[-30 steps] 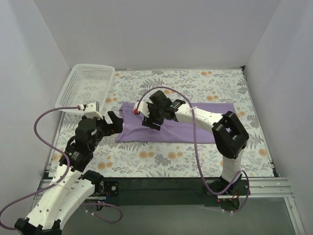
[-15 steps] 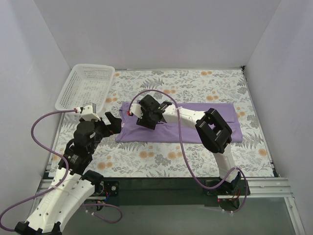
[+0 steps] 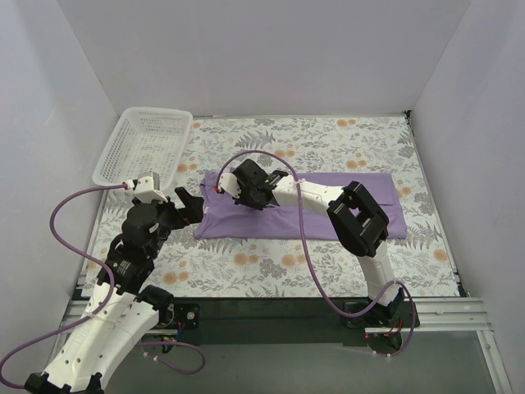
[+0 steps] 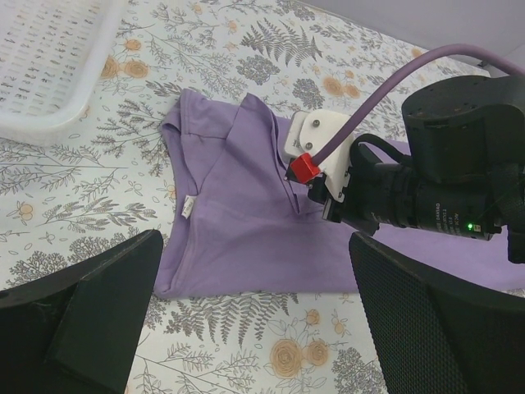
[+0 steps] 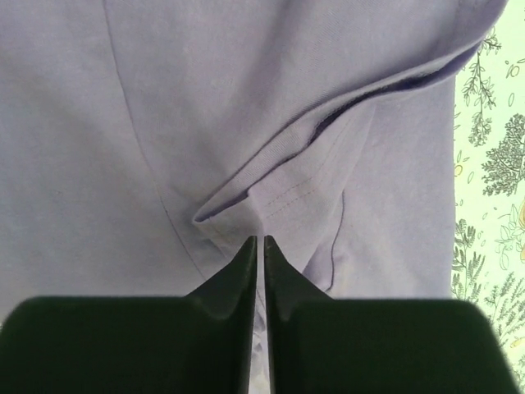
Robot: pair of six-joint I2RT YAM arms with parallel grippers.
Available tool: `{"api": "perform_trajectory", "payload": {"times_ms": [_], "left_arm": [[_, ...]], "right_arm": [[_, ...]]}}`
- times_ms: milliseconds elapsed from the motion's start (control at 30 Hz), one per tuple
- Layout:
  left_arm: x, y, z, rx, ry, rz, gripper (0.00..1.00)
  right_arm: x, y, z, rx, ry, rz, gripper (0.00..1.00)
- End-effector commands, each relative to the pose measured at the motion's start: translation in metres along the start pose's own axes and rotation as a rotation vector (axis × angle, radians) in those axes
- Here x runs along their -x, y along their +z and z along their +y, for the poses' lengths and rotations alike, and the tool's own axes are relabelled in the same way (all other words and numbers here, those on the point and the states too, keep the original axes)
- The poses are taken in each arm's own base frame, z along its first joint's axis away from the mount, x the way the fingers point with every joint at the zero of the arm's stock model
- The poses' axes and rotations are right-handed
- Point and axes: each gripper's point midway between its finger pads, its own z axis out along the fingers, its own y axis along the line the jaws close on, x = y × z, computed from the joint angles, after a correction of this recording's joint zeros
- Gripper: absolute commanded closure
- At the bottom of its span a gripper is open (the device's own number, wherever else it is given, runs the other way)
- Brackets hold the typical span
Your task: Fold and stack the t-shirts
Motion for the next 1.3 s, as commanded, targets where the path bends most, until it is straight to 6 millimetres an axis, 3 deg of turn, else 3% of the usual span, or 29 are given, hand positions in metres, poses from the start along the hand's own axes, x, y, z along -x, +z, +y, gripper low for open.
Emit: {"api": "perform_trajectory", "payload": {"times_ms": [0,67,100,200,300,467,533,600,700,767,900,1000,1200,1233,1267], "left_arm": [[0.003,0.0,0.001,0.004,-0.005,-0.011,0.03],[0.002,0.0,0.001,0.004,-0.005,-0.008,0.03],[0.002,0.0,0.001,0.006,-0.004,-0.007,0.03],[0.001,0.0,0.001,0.006,-0.005,-0.006,0.03],[0.002,0.0,0.001,0.006,-0.006,-0.009,0.03],[0.002,0.0,0.001,0.008,-0.007,-0.007,0.03],[0.001,0.001,0.002,0.01,-0.006,-0.005,0.03],[0.002,0.0,0.001,0.006,-0.007,-0.006,0.03],[0.001,0.001,0.001,0.008,-0.006,-0.002,0.03],[0.001,0.001,0.001,0.008,-0.006,-0.002,0.03],[0.0,0.001,0.001,0.006,-0.006,-0.001,0.03],[0.0,0.001,0.001,0.008,-0.004,0.0,0.03],[0.0,0.001,0.001,0.008,-0.005,0.0,0.03],[0.001,0.001,0.001,0.009,-0.004,-0.001,0.03],[0.0,0.001,0.001,0.009,-0.006,-0.001,0.03]], "right_arm": [[0.02,-0.02,-0.022,-0.066,0.022,-0.063,0.9],[0.021,-0.02,-0.016,-0.033,0.024,-0.075,0.89],[0.023,-0.021,-0.013,-0.013,0.023,-0.086,0.77],[0.026,-0.018,0.003,0.067,0.018,-0.104,0.54],[0.029,-0.012,0.011,0.102,0.013,-0.107,0.46],[0.028,-0.003,0.009,0.094,0.021,-0.087,0.48],[0.027,-0.003,0.007,0.08,0.02,-0.081,0.55],[0.024,-0.003,0.004,0.062,0.017,-0.071,0.71],[0.024,-0.004,0.001,0.055,0.02,-0.071,0.76],[0.024,-0.005,0.003,0.065,0.023,-0.076,0.75],[0.024,-0.003,0.009,0.086,0.023,-0.076,0.52],[0.021,0.003,0.012,0.093,0.025,-0.065,0.48],[0.015,0.013,0.011,0.083,0.023,-0.037,0.53],[0.015,0.013,0.011,0.079,0.023,-0.035,0.58],[0.016,0.011,0.009,0.077,0.023,-0.039,0.71]]}}
